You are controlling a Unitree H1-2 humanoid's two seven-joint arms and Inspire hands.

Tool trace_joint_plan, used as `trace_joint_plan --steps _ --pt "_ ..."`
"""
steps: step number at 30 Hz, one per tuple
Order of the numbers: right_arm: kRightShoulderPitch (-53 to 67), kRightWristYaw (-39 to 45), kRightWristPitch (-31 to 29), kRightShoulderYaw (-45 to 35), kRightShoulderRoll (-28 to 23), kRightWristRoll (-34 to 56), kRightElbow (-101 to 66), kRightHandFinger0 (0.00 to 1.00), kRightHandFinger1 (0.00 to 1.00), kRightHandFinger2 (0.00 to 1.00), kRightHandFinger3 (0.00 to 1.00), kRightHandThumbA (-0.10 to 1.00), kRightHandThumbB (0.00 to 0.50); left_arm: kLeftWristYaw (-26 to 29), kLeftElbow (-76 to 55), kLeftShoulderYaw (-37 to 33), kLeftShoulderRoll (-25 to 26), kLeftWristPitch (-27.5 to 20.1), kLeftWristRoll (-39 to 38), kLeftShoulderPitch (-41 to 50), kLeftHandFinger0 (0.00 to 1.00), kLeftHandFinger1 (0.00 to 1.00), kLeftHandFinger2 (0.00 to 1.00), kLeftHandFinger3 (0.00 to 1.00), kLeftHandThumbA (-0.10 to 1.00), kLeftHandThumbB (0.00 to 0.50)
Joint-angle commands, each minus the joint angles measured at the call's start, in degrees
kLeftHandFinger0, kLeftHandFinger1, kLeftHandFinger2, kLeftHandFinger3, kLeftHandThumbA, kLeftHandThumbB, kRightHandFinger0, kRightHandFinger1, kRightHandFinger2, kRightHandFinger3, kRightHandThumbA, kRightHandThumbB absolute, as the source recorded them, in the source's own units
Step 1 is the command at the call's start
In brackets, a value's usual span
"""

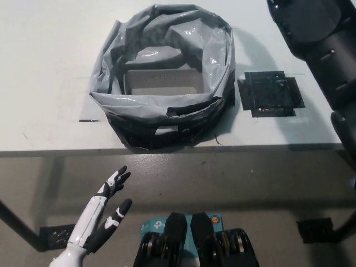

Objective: Use the right hand to pick up a small rectangular container and put it into a plastic bag and lift the bag

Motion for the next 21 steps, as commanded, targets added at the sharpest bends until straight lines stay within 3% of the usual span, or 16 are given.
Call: trace_joint_plan --steps 1,4,8,10,14,17,21 --pt "-6.06 4.84 4.84 -10.88 -7.91 7.95 -28.49 1.00 1.00 1.00 1.00 0.96 0.466 0.16 -0.72 1.26 0.96 -0.16 0.01 -3.84 1.00 0.99 0.99 1.00 0.88 0.212" --pt "-8.03 8.35 10.42 -19.06 -8.95 18.91 -36.96 1.00 1.00 1.00 1.00 0.88 0.464 0.96 0.47 1.44 0.70 -1.02 0.90 -6.14 1.00 1.00 1.00 1.00 0.93 0.214" --pt "-5.39 8.70 9.78 -21.42 -14.01 18.31 -50.42 1.00 1.00 1.00 1.00 1.00 0.419 1.47 1.76 2.08 0.96 -0.94 1.13 -10.35 1.00 1.00 1.00 1.00 0.97 0.209" --pt "-0.73 5.98 11.47 -23.88 -16.11 16.55 -62.45 1.00 1.00 1.00 1.00 1.00 0.398 1.32 2.58 2.08 0.99 -0.65 1.02 -12.51 1.00 1.00 1.00 1.00 1.00 0.215" --pt "8.56 3.75 13.68 -28.59 -17.51 17.72 -77.93 1.00 1.00 1.00 1.00 1.00 0.407 0.72 3.05 1.98 1.18 0.24 0.55 -14.80 1.00 1.00 1.00 1.00 0.99 0.199" --pt "16.11 2.77 13.43 -32.46 -18.78 20.89 -88.44 1.00 1.00 1.00 1.00 1.00 0.361 0.62 3.83 2.05 1.32 0.36 0.36 -16.63 1.00 1.00 1.00 1.00 1.00 0.196" --pt "20.44 -0.76 14.29 -35.90 -18.58 23.28 -94.85 1.00 1.00 1.00 1.00 1.00 0.384 0.59 4.38 1.92 1.31 0.27 0.48 -17.82 1.00 1.00 1.00 1.00 1.00 0.203"
